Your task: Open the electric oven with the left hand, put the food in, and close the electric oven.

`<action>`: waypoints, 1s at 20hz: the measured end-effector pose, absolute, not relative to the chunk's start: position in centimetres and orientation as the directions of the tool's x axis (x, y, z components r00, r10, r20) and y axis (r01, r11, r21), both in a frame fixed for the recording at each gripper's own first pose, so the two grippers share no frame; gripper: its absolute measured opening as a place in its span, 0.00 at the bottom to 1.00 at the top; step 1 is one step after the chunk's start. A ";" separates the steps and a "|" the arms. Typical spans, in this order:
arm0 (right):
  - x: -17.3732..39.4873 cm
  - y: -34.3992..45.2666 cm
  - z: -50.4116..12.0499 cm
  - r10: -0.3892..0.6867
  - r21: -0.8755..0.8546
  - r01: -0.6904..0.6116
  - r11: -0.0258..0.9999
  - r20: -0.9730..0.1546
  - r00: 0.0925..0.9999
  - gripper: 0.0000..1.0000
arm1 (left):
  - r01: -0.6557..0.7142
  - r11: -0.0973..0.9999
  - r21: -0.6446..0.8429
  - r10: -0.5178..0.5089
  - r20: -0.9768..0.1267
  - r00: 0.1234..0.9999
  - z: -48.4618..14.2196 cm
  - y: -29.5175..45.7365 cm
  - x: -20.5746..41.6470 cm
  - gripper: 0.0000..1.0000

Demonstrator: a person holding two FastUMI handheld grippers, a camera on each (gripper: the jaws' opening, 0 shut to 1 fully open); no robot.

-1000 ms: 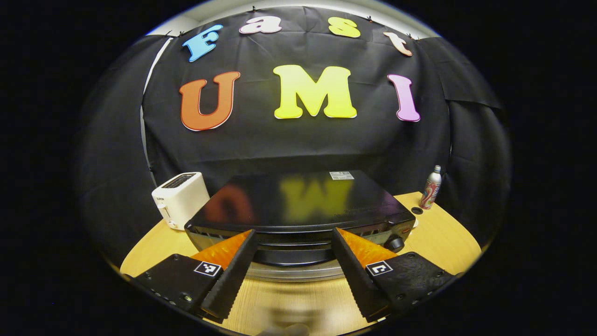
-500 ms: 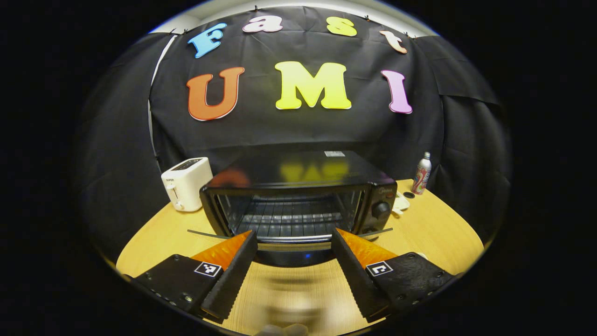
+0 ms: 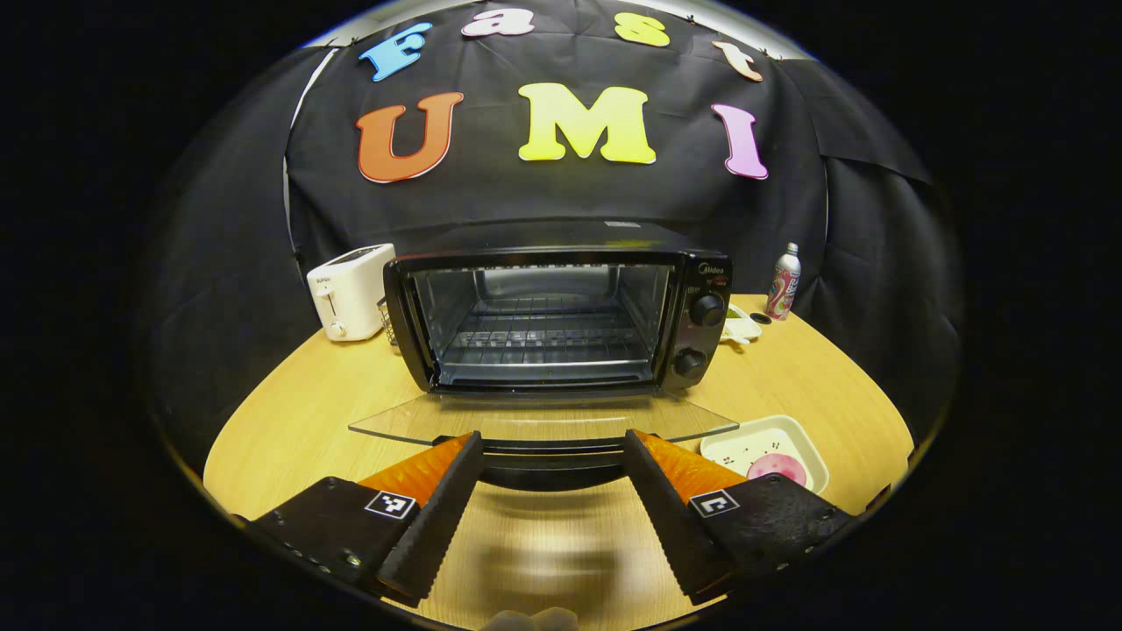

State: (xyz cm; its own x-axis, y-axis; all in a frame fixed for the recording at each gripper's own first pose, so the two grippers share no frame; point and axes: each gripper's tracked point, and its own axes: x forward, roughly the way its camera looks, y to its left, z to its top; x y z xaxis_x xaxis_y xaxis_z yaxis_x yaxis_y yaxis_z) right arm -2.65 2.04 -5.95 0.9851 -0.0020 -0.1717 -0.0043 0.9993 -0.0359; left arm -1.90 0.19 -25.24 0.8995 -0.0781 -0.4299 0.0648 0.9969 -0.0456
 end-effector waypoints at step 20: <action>-3.0 0.8 -12.1 -0.042 -0.084 0.018 0.996 -0.298 0.954 0.97 | 0.048 0.996 -0.078 -0.086 -0.608 0.789 -32.1 -0.1 -3.7 0.95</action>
